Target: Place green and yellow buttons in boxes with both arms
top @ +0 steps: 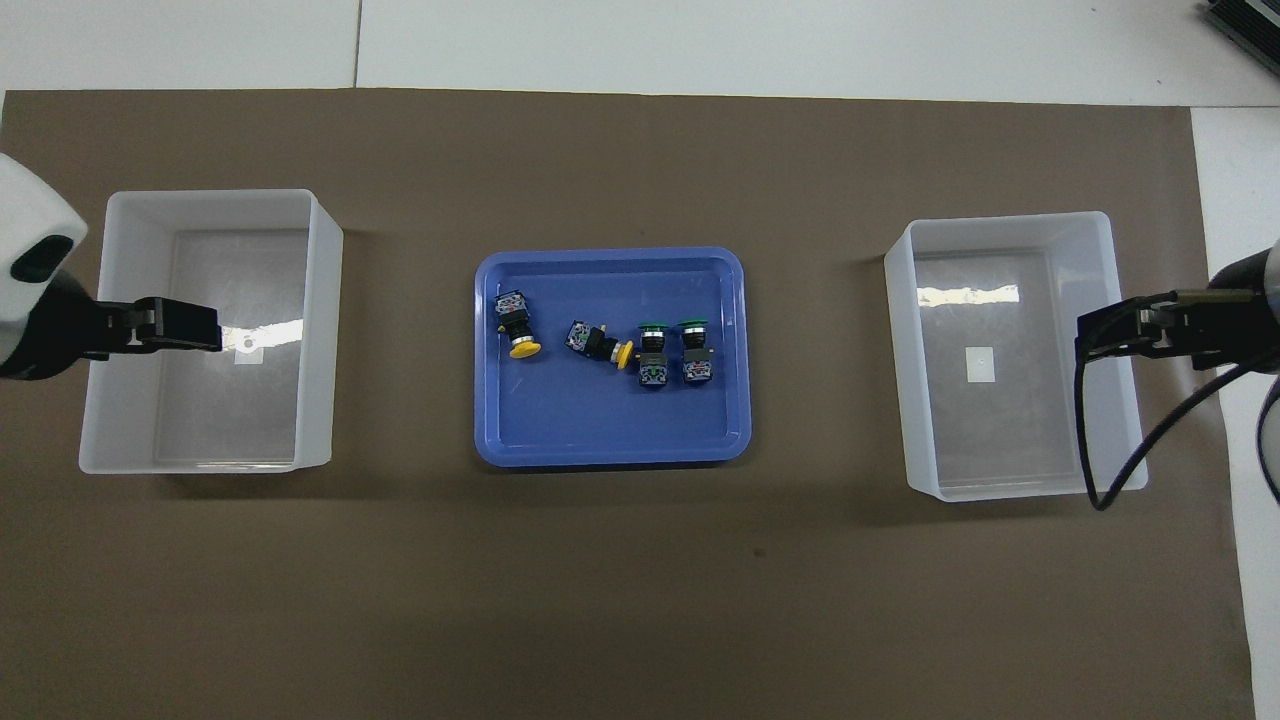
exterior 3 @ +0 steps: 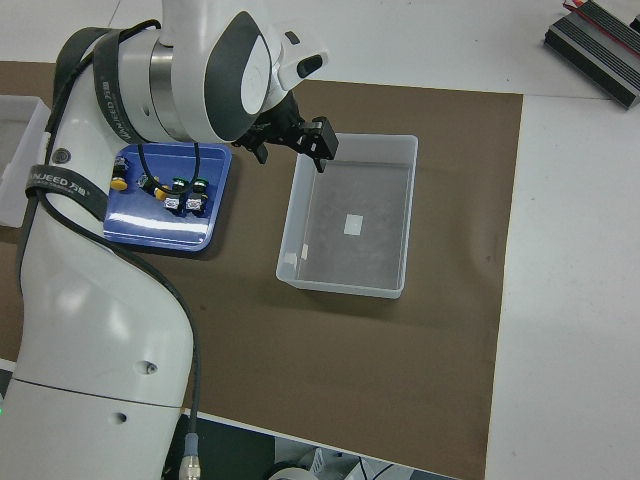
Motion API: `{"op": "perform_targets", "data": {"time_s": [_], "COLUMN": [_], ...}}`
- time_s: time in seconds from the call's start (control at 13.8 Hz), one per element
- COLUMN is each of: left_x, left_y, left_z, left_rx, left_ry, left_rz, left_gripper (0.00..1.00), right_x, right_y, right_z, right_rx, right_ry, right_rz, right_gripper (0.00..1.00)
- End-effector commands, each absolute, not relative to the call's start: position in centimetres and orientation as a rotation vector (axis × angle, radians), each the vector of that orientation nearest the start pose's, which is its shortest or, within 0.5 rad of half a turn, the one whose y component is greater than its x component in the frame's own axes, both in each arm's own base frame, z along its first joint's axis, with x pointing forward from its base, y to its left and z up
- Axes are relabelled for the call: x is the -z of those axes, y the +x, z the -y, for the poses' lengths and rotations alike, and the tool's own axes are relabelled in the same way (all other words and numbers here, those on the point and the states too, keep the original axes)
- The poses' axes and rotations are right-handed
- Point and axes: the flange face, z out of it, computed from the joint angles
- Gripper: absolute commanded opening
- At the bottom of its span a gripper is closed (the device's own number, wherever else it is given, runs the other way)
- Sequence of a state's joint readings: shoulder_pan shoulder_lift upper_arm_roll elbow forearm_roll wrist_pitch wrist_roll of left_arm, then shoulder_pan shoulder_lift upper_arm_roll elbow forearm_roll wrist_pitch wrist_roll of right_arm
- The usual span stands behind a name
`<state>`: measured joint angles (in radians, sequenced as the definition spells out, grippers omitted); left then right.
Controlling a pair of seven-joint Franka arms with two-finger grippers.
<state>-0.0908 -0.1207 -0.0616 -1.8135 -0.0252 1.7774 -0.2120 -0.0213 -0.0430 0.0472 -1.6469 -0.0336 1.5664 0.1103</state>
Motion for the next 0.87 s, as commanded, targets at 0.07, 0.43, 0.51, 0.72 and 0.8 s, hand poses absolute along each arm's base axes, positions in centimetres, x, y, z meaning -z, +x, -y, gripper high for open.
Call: {"op": "perform_targets", "data": {"time_s": [0.07, 0.43, 0.51, 0.72, 0.8], "left_x": [-56.0, -47.8, -46.9, -45.0, -43.8], "left_y": [51.9, 53.3, 53.6, 53.3, 53.5], "left_z": [14.3, 24.7, 25.3, 25.3, 25.4], "left_rx": [0.186, 0.142, 0.151, 0.154, 0.175], "left_ry": [-3.175, -3.136, -3.133, -3.128, -3.139], "left_rz": [0.337, 0.756, 0.802, 0.833, 0.832], "left_gripper": [1.00, 1.00, 1.00, 1.00, 1.00], "right_x": [-60.9, -59.2, -58.7, -55.8, -54.8], "right_y": [54.0, 53.9, 53.8, 52.7, 52.7], "right_z": [-1.1, -4.2, -4.8, -8.5, -10.2], "right_rx": [0.009, 0.108, 0.111, 0.147, 0.158], "right_ry": [-3.164, -3.155, -3.153, -3.138, -3.134], "right_rz": [-0.120, -0.147, -0.138, -0.183, -0.145], "right_gripper": [1.00, 1.00, 1.00, 1.00, 1.00]}}
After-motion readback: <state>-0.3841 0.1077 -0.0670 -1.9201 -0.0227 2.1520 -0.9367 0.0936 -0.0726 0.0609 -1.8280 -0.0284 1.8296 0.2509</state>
